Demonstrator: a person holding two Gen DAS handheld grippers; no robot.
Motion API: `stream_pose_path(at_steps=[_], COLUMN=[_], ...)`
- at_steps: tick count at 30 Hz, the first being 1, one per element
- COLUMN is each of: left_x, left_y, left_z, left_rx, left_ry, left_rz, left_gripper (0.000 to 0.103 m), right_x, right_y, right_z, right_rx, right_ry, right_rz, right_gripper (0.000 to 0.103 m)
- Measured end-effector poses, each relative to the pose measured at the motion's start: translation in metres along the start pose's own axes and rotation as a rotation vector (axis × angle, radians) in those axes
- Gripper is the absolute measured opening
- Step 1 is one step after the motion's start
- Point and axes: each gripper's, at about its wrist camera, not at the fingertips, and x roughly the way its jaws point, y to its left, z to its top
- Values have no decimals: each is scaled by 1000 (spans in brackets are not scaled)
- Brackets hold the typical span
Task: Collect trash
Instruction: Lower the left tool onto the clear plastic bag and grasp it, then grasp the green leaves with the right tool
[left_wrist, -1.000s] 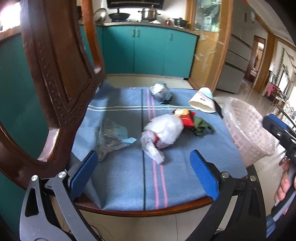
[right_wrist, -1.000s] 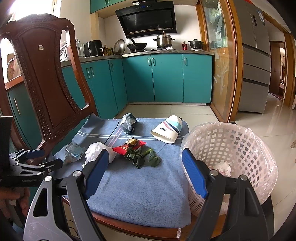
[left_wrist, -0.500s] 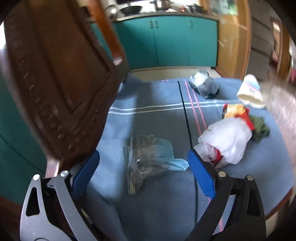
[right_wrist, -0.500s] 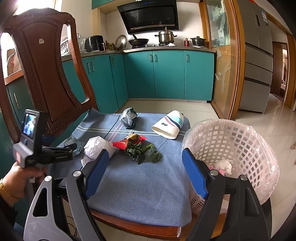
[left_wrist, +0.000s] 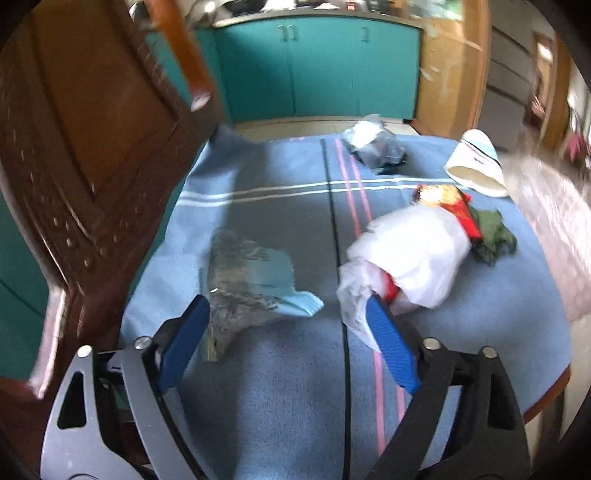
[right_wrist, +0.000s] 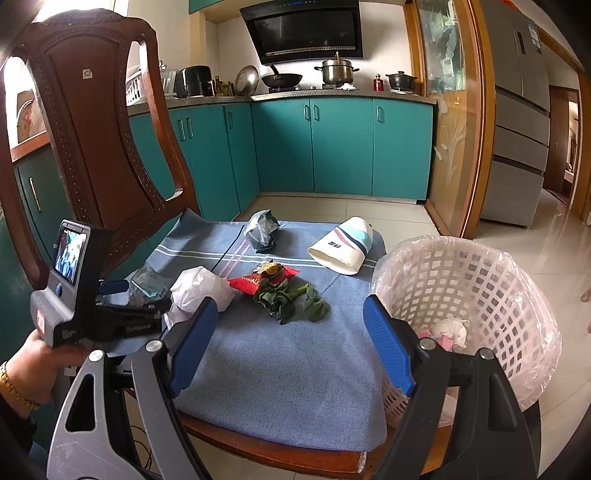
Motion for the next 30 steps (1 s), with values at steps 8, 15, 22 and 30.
stream_pose_path(at_steps=[8,15,22,30], left_x=[29,-46,-140,-143], left_y=[30,28,27,28], left_z=[-6,5,-12,-24], left_rx=[-164,-159,-178,-159], left_ry=[97,-86,-303,-301], left_rz=[-101,-163,-250,-263], left_gripper=[13,11,11,11], right_x=[13,44,109,160], right_y=[2,9,19,33], right_z=[-5,-7,-2,-5], right_rx=[-27,-67,-105,-175], right_ry=[38,96,200,295], right_rz=[-1,18,18,-6], right_gripper=[79,79,73,16])
